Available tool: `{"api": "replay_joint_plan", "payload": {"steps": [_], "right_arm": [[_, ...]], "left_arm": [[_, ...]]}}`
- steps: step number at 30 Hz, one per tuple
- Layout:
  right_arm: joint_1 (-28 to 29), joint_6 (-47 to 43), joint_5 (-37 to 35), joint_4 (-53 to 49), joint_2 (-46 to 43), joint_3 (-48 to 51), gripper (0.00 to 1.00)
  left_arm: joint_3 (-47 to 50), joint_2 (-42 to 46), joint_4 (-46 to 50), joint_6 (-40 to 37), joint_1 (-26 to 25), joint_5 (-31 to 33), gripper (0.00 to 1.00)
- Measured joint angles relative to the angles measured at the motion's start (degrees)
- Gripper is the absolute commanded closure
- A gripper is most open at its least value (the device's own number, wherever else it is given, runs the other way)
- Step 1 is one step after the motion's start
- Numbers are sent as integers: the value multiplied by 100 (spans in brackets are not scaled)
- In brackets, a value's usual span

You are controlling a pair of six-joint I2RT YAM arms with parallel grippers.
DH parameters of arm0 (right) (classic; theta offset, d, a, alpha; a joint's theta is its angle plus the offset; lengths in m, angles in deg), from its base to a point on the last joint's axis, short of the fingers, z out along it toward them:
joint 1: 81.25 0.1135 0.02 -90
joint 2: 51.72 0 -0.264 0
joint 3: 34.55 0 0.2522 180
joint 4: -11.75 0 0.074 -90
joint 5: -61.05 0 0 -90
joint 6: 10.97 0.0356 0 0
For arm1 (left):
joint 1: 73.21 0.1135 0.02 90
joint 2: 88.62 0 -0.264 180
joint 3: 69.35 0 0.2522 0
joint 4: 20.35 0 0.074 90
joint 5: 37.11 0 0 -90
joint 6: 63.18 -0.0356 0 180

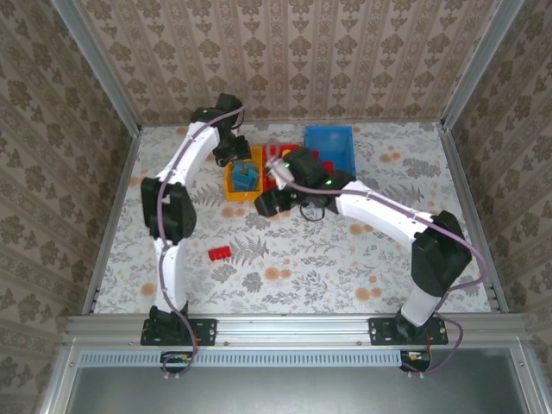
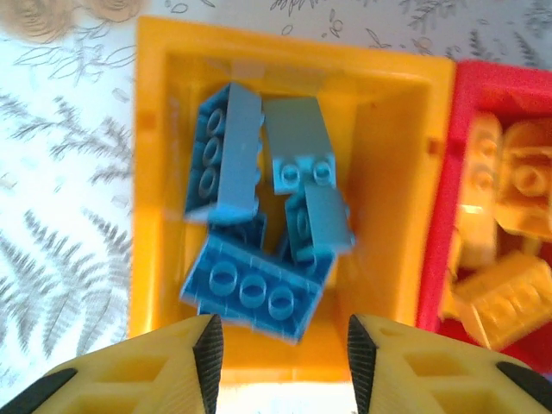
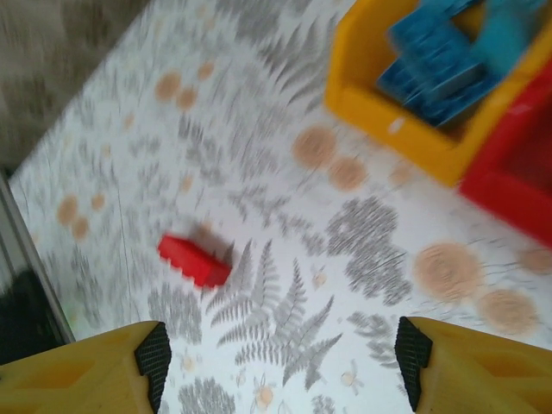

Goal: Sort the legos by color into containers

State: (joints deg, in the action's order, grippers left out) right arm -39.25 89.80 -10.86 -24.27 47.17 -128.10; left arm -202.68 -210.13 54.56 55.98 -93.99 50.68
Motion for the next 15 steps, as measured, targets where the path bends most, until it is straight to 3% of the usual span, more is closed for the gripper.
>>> {"api": "replay_joint_plan", "payload": {"steps": [4,9,15], "right_arm": [[595,-684,-162,-203,498,0,18],[1174,-1353,-442,-439,1167,-299,10],[1456,-1751,-776,-527,1851,-946,9]], "left_arm": [[1596,1941,-289,356,-13,118,47],[3799,4570,-350,955,354,203,46],[5112,6223,251,1379,636,227,45]]}}
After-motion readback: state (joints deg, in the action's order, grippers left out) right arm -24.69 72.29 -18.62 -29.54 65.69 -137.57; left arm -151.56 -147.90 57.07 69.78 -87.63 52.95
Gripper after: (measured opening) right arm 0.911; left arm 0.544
